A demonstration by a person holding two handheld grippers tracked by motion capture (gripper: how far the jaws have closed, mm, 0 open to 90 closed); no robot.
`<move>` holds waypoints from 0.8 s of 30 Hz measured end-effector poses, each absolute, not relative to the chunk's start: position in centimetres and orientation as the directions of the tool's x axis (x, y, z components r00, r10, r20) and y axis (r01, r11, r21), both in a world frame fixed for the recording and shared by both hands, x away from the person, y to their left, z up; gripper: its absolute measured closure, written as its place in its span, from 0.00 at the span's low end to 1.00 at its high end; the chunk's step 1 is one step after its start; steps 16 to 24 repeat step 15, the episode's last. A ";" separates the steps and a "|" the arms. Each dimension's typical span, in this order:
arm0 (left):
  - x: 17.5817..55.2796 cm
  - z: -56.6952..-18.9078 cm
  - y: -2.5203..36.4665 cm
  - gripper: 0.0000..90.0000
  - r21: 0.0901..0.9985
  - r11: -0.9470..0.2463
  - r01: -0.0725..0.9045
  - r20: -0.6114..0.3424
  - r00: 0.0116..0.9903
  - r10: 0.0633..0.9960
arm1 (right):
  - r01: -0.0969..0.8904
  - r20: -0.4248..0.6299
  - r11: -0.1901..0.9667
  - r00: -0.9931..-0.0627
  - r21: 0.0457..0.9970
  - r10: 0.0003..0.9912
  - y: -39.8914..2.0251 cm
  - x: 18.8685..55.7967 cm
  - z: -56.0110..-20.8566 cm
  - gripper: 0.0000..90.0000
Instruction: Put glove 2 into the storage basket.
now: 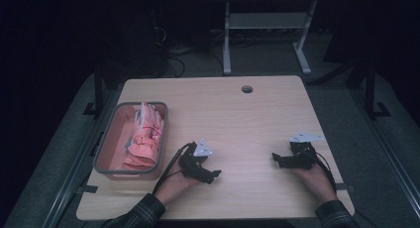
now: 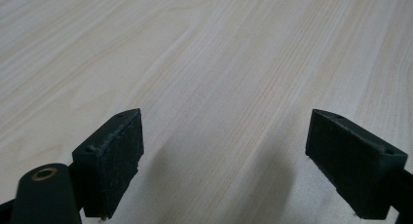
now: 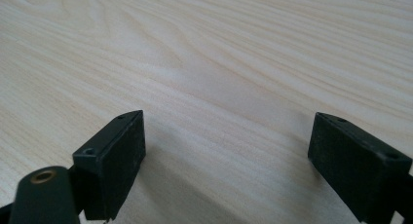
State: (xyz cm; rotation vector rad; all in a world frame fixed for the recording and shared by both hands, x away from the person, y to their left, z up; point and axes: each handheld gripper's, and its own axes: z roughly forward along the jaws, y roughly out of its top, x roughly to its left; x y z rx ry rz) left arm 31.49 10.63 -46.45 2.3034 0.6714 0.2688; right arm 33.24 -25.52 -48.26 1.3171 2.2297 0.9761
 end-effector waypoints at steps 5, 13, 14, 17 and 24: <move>31.4 -47.5 10.6 0.14 0.693 -0.610 0.383 -0.003 0.849 0.529 | 0.611 0.029 0.323 -0.494 0.723 0.869 -25.5 33.2 -48.3 0.14; 31.4 -47.8 10.8 0.14 0.714 -0.597 0.365 -0.004 0.855 0.519 | 0.611 0.030 0.323 -0.494 0.723 0.869 -25.5 33.2 -48.3 0.14; 31.4 -47.8 10.8 0.14 0.714 -0.598 0.365 -0.003 0.856 0.518 | 0.611 0.029 0.324 -0.495 0.722 0.868 -25.5 33.2 -48.3 0.14; 31.4 -47.8 10.8 0.14 0.714 -0.597 0.364 -0.005 0.856 0.517 | 0.610 0.028 0.325 -0.496 0.723 0.868 -25.5 33.2 -48.3 0.14; 31.4 -47.8 10.8 0.14 0.714 -0.597 0.364 -0.005 0.856 0.517 | 0.610 0.028 0.325 -0.496 0.723 0.868 -25.5 33.2 -48.3 0.14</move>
